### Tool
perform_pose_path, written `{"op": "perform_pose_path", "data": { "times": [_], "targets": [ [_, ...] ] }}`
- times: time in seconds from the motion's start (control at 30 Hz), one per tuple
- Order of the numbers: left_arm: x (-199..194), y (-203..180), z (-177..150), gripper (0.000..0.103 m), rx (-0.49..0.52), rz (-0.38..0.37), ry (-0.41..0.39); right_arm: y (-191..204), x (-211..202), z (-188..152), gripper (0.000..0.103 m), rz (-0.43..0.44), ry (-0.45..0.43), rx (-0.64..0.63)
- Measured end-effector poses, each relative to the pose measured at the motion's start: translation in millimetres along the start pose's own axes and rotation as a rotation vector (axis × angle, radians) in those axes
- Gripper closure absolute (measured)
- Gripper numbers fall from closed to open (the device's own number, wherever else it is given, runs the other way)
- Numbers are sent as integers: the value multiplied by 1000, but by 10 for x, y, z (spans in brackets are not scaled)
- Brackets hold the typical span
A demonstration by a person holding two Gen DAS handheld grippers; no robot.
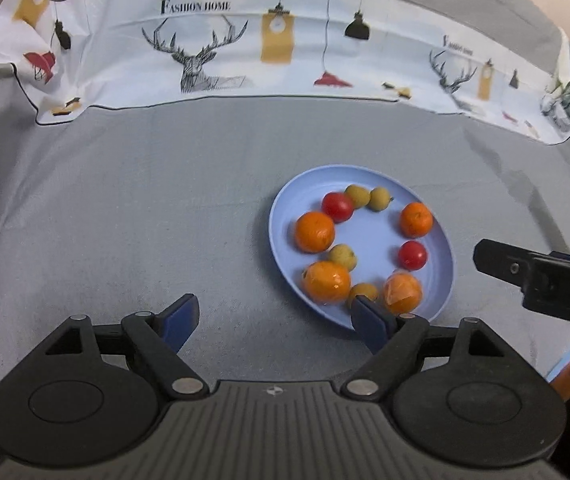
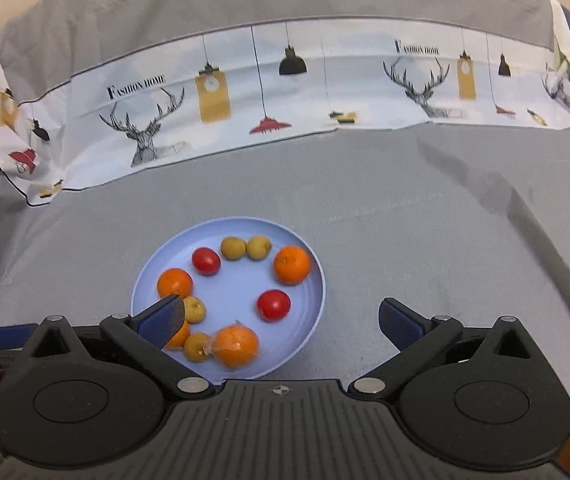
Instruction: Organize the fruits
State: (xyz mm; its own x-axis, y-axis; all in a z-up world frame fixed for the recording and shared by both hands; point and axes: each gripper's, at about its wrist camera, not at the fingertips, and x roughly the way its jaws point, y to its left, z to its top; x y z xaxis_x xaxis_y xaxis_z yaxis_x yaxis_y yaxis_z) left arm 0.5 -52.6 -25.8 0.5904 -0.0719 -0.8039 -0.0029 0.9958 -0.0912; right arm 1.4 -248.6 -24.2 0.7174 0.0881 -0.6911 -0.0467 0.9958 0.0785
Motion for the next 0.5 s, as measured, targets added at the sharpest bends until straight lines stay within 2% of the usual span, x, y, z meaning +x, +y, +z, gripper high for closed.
{"op": "perform_pose_path", "data": {
  "times": [0.03, 0.07, 0.13, 0.5],
  "targets": [
    [6, -7, -6, 15, 13, 8, -2, 12, 11, -4, 1, 2, 4, -3],
    [7, -20, -6, 8, 28, 13, -5, 27, 23, -7, 1, 5, 8, -8],
    [-9, -50, -15, 1, 52, 22, -21, 62, 42, -18, 1, 4, 14, -22],
    [19, -48, 3, 1, 50, 15, -10, 126, 77, -38, 1, 7, 33, -44]
  ]
}}
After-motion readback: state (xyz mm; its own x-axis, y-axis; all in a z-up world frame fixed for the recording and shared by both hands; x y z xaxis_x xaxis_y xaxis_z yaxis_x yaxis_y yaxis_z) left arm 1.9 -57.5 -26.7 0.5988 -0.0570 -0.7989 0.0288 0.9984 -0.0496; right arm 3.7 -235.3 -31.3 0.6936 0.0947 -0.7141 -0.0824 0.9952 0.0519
